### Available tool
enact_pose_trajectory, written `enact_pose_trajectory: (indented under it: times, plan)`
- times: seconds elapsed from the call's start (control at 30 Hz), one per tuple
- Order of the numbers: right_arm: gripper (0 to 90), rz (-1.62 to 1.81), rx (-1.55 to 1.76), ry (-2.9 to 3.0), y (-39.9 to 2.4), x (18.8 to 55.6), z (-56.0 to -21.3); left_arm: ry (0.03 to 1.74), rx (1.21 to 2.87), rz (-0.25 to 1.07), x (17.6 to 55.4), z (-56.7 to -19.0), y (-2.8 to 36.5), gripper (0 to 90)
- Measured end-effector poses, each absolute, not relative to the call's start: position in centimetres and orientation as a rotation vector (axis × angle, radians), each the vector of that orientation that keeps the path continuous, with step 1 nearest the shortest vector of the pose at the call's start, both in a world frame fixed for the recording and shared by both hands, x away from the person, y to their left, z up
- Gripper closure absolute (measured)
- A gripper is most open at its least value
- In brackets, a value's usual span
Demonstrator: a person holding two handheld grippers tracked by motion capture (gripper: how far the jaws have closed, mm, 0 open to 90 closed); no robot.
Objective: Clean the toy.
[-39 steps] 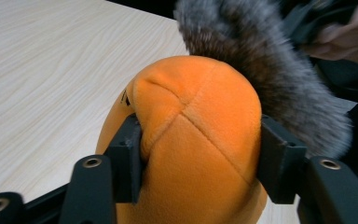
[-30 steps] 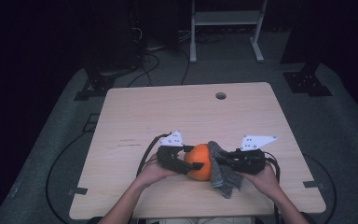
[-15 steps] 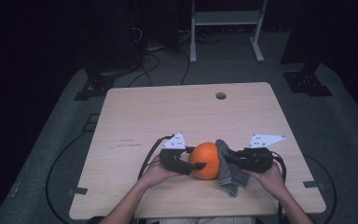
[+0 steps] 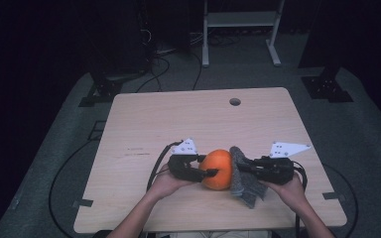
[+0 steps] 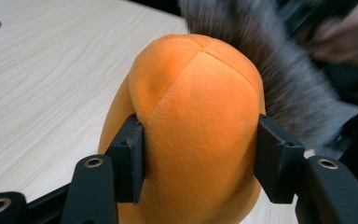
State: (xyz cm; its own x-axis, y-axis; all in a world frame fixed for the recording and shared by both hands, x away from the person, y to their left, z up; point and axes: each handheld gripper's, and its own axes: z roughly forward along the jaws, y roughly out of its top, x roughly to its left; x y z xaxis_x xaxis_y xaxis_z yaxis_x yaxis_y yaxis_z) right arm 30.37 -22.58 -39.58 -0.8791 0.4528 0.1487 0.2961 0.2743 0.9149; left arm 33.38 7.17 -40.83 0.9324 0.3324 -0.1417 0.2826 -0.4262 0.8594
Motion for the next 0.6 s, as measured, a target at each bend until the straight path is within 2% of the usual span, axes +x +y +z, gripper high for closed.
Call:
enact_pose_trajectory:
  times: [0.07,0.13,0.17,0.27,0.37,0.4,0.47,0.53,0.57,0.6]
  plan:
    - [78.9,1.663,0.673,2.392,-21.4,30.3,-39.0,0.456,2.029,0.050,33.2,-40.9,7.1,42.7]
    - [79.1,1.611,0.654,2.404,-20.6,30.6,-39.3,0.461,2.039,0.053,33.1,-41.1,7.2,36.3]
    - [79.4,1.569,0.654,2.415,-20.3,30.8,-39.8,0.450,2.040,-0.010,33.2,-41.6,7.5,32.5]
    - [79.4,1.564,0.653,2.418,-20.5,30.8,-40.2,0.430,2.030,-0.018,33.3,-41.8,7.8,27.5]
    - [79.4,1.576,0.679,2.414,-21.1,30.8,-40.5,0.403,2.002,0.020,33.6,-41.6,8.0,17.1]
    - [79.4,1.577,0.677,2.418,-21.2,30.8,-40.4,0.391,2.006,0.061,33.7,-41.6,7.8,17.1]
    - [79.3,1.590,0.665,2.431,-21.3,30.7,-40.5,0.382,2.038,0.064,33.9,-42.0,7.3,10.8]
    - [79.3,1.597,0.655,2.430,-21.3,30.7,-40.6,0.380,2.040,0.035,34.1,-42.4,7.0,10.3]
    - [79.3,1.594,0.669,2.422,-21.4,30.9,-40.7,0.377,2.023,0.050,34.1,-42.7,7.0,23.8]
    - [79.3,1.594,0.669,2.422,-21.4,30.9,-40.7,0.377,2.023,0.050,34.1,-42.7,7.0,29.4]
